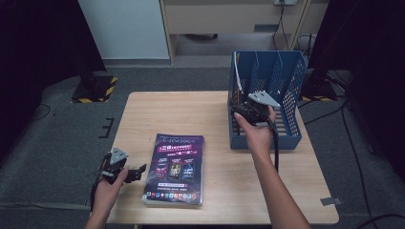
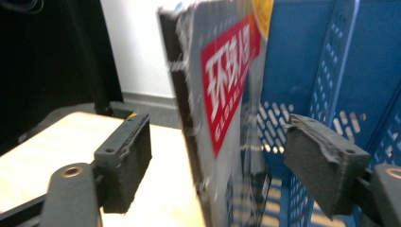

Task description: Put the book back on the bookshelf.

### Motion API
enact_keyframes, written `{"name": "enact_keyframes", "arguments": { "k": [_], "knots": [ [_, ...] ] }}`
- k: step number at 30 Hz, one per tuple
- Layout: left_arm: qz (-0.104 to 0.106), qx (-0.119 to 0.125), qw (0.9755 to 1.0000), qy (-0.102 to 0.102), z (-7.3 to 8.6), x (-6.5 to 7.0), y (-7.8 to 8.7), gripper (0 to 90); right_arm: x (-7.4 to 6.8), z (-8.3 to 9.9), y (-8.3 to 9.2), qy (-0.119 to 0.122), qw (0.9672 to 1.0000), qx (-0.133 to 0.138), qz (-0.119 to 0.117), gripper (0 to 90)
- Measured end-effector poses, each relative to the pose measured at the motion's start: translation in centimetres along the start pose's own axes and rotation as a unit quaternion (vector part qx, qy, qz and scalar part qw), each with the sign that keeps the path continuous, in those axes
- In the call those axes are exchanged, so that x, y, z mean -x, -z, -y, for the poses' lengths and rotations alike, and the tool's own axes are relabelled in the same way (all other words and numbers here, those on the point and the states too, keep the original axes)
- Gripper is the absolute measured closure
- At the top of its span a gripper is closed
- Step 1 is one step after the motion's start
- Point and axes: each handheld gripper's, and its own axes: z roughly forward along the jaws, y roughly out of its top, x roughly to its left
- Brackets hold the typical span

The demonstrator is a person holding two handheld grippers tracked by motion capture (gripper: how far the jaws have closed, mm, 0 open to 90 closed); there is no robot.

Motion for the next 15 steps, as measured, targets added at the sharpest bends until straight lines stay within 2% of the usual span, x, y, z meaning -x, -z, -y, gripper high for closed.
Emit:
{"name": "enact_keyframes", "arguments": {
  "k": [5, 8, 15],
  "knots": [
    [0.003, -0.001, 1.0000, 0.001, 0.0, 0.0, -0.1, 5.5, 0.1, 0.9, 1.2, -0.001, 0.9999, -0.012, -0.007, 19.4],
    [0.006, 0.000, 1.0000, 0.002, 0.0, 0.0, -0.2, 5.5, 0.2, 1.5, 1.8, -0.007, 0.9996, -0.018, -0.021, 16.7],
    [0.008, -0.004, 1.0000, 0.003, 0.1, -0.1, -0.4, 5.6, 0.0, 3.4, 2.8, 0.002, 0.9987, -0.033, -0.039, 16.6]
  ]
}}
